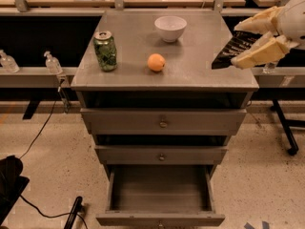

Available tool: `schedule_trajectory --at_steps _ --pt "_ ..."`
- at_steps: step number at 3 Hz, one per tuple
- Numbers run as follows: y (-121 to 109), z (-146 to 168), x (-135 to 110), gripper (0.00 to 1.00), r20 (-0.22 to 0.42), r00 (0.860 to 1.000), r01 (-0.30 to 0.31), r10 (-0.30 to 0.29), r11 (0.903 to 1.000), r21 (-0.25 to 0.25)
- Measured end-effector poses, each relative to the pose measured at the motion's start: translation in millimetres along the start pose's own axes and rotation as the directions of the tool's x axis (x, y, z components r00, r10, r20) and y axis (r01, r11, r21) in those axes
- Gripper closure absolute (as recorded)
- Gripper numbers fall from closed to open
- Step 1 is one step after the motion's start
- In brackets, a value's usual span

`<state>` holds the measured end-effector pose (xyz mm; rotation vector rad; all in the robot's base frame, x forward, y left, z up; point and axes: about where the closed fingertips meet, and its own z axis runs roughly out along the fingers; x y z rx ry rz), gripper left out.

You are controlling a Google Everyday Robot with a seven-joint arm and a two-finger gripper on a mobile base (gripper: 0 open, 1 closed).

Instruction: Place rxbar chocolate into bottom drawer

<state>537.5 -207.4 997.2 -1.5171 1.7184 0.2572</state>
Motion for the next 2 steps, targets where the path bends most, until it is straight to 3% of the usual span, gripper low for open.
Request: schedule_trajectory --at_steps 1,2 --pt "8.4 9.7 6.8 1.0 0.029 1.0 -0.013 0.013 0.9999 -0.004" --pt "41.5 66.6 48.6 1.0 0.245 0.965 -0.095 0.098 0.9952 -0.023"
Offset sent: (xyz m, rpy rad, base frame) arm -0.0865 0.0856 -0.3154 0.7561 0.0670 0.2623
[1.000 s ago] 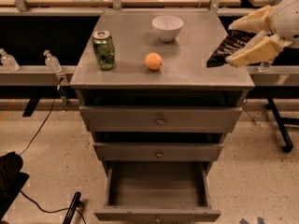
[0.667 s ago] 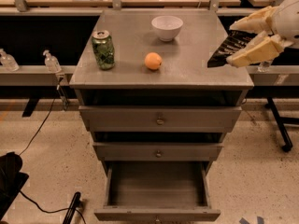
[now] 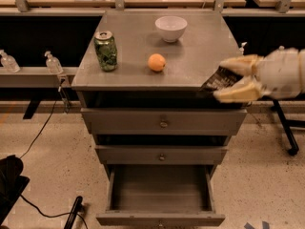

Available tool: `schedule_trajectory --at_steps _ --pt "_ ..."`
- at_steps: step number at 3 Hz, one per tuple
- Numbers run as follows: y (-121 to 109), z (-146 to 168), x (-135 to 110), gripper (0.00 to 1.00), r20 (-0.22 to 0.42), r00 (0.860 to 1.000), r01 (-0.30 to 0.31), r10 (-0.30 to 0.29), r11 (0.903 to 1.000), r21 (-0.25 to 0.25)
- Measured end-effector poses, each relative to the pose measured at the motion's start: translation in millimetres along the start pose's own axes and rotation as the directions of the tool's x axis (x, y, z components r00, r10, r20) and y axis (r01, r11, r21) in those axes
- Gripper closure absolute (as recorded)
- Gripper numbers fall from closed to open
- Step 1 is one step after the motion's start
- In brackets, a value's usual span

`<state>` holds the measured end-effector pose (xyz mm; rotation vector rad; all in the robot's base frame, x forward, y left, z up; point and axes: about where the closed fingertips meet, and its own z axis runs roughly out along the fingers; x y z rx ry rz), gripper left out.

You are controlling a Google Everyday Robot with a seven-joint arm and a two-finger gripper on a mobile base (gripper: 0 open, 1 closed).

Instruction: Place rxbar chocolate into bottom drawer

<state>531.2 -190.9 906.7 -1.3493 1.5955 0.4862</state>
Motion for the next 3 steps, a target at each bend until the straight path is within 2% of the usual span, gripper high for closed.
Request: schedule_trajectory --at_steps 1,2,3 --pt "51.4 51.9 67.2 1.0 0.211 0.973 -0.085 0.094 0.995 -0.053" --pt "109.0 102.0 143.0 1.0 0.308 0.935 -0.127 0.176 0.9769 -0.172" --pt "109.2 102.1 142.4 1.0 0.307 0.936 -0.126 0.175 0.9769 -0.173"
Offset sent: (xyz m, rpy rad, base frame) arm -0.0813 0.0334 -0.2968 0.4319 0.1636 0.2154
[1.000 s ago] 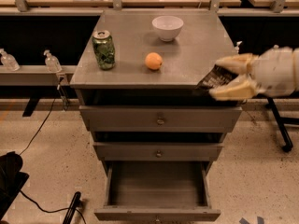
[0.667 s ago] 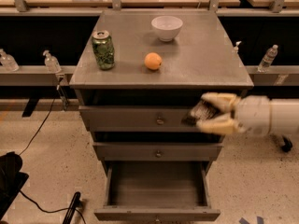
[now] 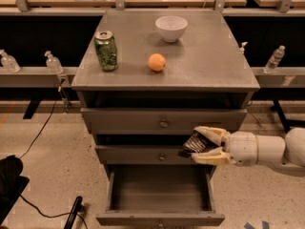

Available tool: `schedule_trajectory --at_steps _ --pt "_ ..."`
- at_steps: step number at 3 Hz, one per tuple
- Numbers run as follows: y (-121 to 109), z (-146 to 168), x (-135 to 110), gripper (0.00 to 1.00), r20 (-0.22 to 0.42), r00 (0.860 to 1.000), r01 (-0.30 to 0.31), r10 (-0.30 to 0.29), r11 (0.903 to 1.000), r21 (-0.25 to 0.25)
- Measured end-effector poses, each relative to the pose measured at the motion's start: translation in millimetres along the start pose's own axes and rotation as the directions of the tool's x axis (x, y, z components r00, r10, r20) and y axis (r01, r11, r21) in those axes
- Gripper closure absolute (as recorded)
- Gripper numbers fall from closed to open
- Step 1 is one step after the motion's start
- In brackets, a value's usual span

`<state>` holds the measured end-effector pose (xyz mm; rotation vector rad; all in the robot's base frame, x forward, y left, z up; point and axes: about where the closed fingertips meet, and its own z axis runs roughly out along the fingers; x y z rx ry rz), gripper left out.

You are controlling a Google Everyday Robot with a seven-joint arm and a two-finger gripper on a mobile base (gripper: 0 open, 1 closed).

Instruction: Place rxbar chocolate into bottom drawer

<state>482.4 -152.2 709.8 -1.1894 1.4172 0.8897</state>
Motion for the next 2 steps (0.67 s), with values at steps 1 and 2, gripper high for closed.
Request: schedule_trajectory --at_steps 1,2 --pt "4.6 6.1 64.7 1.0 -0.033 0.998 -0.05 0.05 0.9987 -0.002" --pt "14.9 18.8 167.9 1.0 -0.05 0.993 -0.109 0.108 0.9939 -0.016"
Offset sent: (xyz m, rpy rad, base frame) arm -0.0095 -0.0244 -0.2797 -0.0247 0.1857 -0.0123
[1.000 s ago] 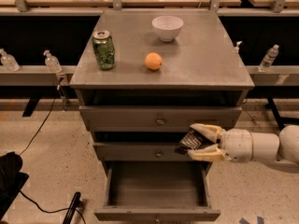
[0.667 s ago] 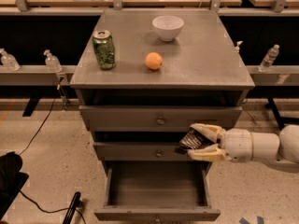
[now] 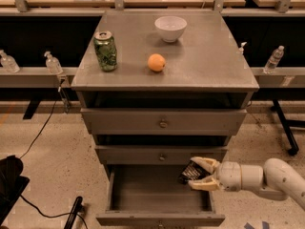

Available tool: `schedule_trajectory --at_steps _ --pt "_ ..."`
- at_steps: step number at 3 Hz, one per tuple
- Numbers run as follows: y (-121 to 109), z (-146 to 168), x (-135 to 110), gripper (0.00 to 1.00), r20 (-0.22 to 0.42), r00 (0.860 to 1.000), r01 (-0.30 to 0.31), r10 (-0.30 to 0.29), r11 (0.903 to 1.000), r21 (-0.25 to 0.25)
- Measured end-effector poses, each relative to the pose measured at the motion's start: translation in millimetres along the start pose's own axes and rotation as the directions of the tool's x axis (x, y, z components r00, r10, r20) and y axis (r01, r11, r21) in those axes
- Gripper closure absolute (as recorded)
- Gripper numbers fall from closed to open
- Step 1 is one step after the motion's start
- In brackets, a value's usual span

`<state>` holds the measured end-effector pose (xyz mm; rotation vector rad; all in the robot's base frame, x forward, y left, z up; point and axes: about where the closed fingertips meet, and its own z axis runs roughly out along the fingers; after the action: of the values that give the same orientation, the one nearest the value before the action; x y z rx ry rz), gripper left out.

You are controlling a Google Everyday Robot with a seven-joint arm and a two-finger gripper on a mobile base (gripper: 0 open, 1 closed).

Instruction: Place rxbar chocolate into bottom drawer

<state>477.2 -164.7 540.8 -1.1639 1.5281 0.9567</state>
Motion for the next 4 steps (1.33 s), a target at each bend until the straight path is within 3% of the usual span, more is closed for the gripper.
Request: schedule_trajectory --at_steps 1,2,3,4 --pt "-4.3 15.7 81.0 1.0 -0.032 0.999 -0.043 0.042 0.9989 -0.02" --pt "-15.7 39.2 163.0 1.0 -0.063 0.992 -0.109 0.11 0.9939 0.017" --pt "-28.9 54.3 211.5 1.0 -0.101 0.982 -0.151 0.16 0.9843 0.092" --pt "-29.3 70.2 239.0 1.0 -0.135 0.972 -0.172 0.194 0.972 0.16"
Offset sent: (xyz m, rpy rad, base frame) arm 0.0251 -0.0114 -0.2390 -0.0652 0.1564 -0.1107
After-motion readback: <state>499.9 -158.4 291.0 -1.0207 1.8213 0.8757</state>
